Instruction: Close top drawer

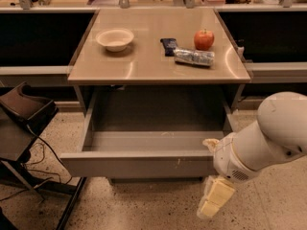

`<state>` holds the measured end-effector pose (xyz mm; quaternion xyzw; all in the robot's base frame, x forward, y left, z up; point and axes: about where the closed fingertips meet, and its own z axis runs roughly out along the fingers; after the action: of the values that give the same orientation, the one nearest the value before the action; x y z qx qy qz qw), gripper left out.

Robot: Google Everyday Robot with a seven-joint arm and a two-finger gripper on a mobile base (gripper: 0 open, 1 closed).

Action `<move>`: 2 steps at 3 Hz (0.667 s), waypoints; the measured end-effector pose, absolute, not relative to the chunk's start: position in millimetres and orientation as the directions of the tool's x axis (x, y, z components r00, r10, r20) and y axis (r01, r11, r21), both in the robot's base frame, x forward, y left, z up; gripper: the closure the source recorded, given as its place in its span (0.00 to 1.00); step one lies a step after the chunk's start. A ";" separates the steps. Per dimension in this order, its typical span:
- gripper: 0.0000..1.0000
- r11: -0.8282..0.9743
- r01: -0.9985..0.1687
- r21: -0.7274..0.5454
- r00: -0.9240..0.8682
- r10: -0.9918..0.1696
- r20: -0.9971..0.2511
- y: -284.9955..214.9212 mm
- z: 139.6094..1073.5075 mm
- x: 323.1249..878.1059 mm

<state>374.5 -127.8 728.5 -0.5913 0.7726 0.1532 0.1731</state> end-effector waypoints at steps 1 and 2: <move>0.00 0.222 -0.964 0.146 -0.260 -0.897 -0.358 -137.5 692.2 344.9; 0.00 0.085 -0.936 0.343 -0.185 -0.944 -0.272 -118.3 620.0 328.3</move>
Offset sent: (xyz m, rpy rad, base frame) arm -0.0515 0.0412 -0.2132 -0.1457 0.6670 0.4662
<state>328.3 -118.3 620.0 -0.6381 0.7365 0.2244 -0.0096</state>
